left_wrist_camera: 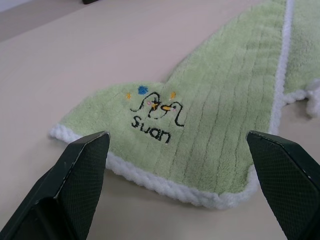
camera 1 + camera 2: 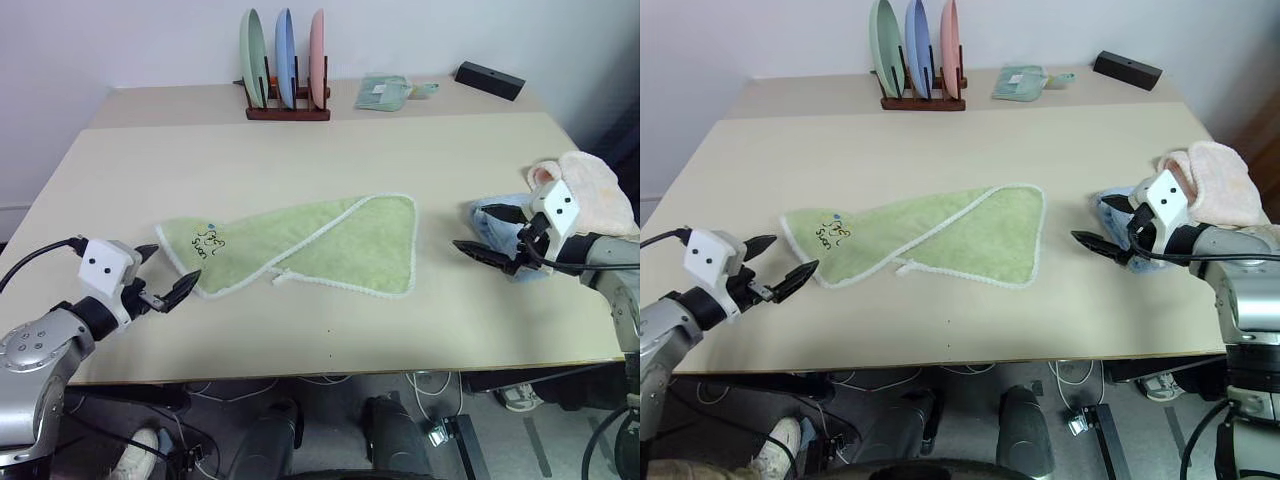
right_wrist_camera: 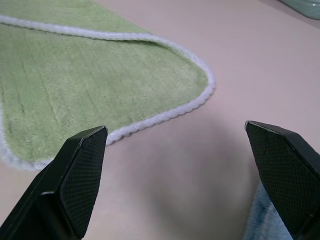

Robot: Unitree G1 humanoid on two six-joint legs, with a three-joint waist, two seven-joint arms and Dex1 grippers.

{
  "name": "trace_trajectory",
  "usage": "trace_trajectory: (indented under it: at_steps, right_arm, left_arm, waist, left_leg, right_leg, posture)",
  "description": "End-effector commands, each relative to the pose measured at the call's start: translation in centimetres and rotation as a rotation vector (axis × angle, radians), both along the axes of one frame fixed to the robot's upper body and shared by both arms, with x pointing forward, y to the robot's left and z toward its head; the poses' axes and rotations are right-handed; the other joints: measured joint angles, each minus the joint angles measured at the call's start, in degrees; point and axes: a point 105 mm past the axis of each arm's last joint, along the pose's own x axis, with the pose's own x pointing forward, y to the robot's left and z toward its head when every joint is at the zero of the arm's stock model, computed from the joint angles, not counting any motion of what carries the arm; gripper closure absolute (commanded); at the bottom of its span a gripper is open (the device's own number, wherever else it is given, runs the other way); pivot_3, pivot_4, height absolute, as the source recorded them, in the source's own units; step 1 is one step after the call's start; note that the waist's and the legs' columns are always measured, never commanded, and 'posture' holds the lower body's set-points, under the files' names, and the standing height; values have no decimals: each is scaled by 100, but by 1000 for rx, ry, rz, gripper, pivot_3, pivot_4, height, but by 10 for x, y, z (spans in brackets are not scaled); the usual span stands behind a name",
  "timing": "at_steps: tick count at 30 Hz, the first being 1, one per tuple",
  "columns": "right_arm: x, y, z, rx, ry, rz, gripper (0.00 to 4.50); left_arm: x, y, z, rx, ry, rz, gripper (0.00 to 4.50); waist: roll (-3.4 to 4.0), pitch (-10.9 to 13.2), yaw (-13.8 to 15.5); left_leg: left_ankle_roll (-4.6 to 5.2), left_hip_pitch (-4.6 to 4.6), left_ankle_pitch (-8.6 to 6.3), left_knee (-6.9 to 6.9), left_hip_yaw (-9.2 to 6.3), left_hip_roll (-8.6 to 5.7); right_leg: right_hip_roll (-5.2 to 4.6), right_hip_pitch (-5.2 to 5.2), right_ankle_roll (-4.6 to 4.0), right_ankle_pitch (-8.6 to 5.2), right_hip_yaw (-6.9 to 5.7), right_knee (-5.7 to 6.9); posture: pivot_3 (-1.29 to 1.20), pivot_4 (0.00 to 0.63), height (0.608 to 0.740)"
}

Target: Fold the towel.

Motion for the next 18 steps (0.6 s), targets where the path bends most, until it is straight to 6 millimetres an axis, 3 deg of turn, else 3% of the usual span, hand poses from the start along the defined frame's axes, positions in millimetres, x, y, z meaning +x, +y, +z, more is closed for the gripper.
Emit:
trace_trajectory:
  at_steps: [1,14,18]
  right_arm:
    - [-1,6,9,8,-44,17,0]
    - [-1,22,-1,40,-32,58,0]
    - [0,24,-9,50,-19,62,0]
  left_arm:
    - [-1,-1,4,24,-12,-3,37]
    - [-11,-11,-1,63,33,-69,37]
    - [-18,-41,-7,119,60,-221,37]
  waist:
    - [0,0,0]
    - [-1,1,3]
    - [-2,1,18]
  left_leg:
    - [0,0,0,1,0,0]
    - [1,0,-1,0,2,0]
    - [1,-1,-1,1,4,0]
  right_leg:
    - [0,0,0,0,0,0]
    - [0,-1,0,0,2,0]
    - [0,1,-2,-1,3,-3]
  posture:
    - [0,150,736]
    - [0,150,736]
    - [0,150,736]
